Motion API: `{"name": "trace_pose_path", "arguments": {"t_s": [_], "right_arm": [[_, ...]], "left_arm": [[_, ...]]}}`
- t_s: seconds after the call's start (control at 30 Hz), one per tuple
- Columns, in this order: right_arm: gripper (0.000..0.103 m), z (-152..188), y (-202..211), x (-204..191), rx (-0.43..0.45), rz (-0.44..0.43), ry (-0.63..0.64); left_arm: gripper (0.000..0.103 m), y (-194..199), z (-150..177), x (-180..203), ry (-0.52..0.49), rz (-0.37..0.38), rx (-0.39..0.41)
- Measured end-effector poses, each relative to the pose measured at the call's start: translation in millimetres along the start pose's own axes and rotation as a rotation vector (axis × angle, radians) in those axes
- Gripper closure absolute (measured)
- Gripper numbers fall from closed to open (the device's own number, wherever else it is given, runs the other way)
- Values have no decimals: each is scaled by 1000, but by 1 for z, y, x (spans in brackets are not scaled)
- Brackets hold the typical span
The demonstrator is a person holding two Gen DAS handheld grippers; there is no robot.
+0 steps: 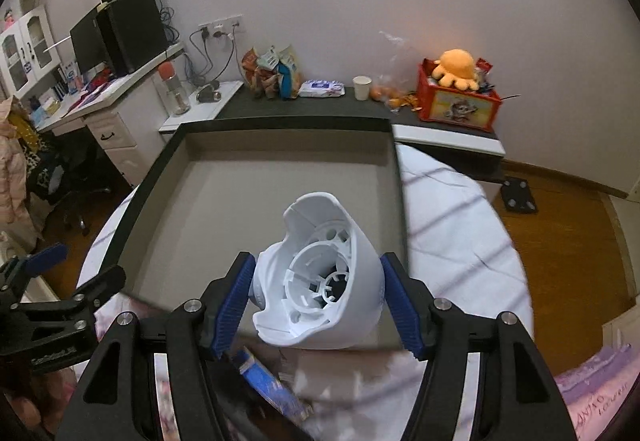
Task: Organize rigid objects
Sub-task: 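Carry the white adapter into the box and release it with the right gripper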
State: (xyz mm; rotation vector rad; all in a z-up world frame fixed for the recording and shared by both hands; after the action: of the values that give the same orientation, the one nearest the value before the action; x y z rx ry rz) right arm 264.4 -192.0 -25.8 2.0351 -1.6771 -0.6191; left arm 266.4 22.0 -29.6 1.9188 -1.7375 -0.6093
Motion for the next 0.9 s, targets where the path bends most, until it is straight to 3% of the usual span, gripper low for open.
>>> {"name": "trace_pose_path", "arguments": {"t_s": [0.3,0.5,0.57,0.73,0.9], "right_arm": [[38,26,-74,-2,-161,9,46],[34,30,-80,-12,-187,64,152],[24,30,-78,-12,-178,55,146],[22,28,-68,-7,-141,56,102],[16,15,-25,0,-23,37,28]], "left_arm": [[0,-40,-3,-2,20,-5,-33],[0,-45,2,0,27,17,-51],[0,-41,2,-1,29,17,-46],[0,-24,1,-5,34,17,-21],[0,0,2,-9,22,24,17]]}}
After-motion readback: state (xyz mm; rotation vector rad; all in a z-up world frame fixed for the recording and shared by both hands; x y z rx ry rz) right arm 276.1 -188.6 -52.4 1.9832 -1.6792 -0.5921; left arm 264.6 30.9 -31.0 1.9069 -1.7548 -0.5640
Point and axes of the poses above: each gripper's, at about its wrist camera, not at the fingertips, and y roughly against the way its jaws point, x to its right, z to its underside, the point moved 2 cm from there along -y, roughly the way its jaws point, and after that the axes turned 15 degrees about x, right-handed, at the moved point
